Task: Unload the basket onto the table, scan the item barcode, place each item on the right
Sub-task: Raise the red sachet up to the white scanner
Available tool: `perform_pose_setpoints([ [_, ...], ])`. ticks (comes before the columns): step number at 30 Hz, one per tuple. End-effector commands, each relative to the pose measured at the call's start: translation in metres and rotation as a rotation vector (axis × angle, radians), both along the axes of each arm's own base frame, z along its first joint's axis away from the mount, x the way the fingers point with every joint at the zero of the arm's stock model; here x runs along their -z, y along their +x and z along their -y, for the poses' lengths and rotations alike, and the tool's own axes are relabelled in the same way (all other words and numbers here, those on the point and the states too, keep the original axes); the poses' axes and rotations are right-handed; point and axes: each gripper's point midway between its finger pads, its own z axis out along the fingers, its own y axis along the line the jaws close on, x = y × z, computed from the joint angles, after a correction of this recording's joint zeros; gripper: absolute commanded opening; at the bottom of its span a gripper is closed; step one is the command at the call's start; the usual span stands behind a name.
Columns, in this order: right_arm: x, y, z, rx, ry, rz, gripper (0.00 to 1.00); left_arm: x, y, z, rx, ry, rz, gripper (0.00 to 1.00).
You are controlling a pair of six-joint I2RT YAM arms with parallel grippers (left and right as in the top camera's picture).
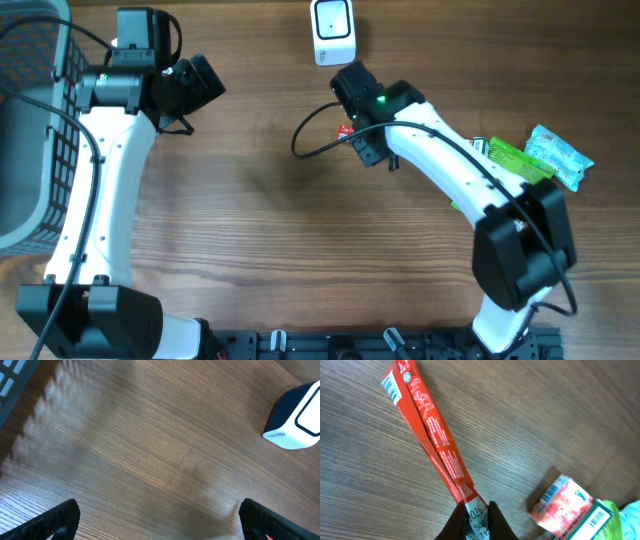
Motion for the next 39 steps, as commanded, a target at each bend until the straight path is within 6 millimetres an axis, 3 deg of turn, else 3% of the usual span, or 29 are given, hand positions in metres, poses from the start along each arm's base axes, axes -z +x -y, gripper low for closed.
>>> perform_pose_setpoints([
  [1, -0.053, 0.002, 0.003, 0.049, 0.066, 0.139, 0.04, -0.001, -0.001, -0.002, -0.002, 0.004, 0.003, 1.0],
  [5, -0.122, 0.001, 0.021, 0.129, 0.119, 0.349, 0.04, -0.001, -0.001, -0.002, -0.002, 0.004, 0.003, 1.0],
  [9, -0.161, -0.005, 0.025, 0.14, 0.191, 0.45, 0.04, -0.001, -0.001, -0.002, -0.002, 0.004, 0.003, 1.0],
  [14, -0.164, 0.0, 0.036, 0.2, 0.275, 0.438, 0.04, -0.001, -0.001, -0.002, -0.002, 0.004, 0.003, 1.0],
  [20, -0.179, 0.018, 0.036, 0.111, 0.258, 0.506, 0.04, -0.001, -0.001, -0.002, -0.002, 0.004, 0.003, 1.0],
  [27, -0.212, 0.041, 0.058, 0.062, 0.013, 0.562, 0.04, -0.001, -0.001, -0.002, -0.002, 0.004, 0.003, 1.0],
  [30, -0.237, 0.065, 0.07, 0.1, -0.172, 0.639, 0.04, -0.001, -0.001, -0.002, -0.002, 0.004, 0.003, 1.0],
  [33, -0.242, 0.091, 0.057, 0.041, -0.323, 0.704, 0.04, -0.001, -0.001, -0.002, -0.002, 0.004, 0.003, 1.0],
  [39, -0.231, 0.147, 0.019, -0.036, -0.692, 0.787, 0.04, -0.001, -0.001, -0.002, -0.002, 0.004, 0.003, 1.0],
])
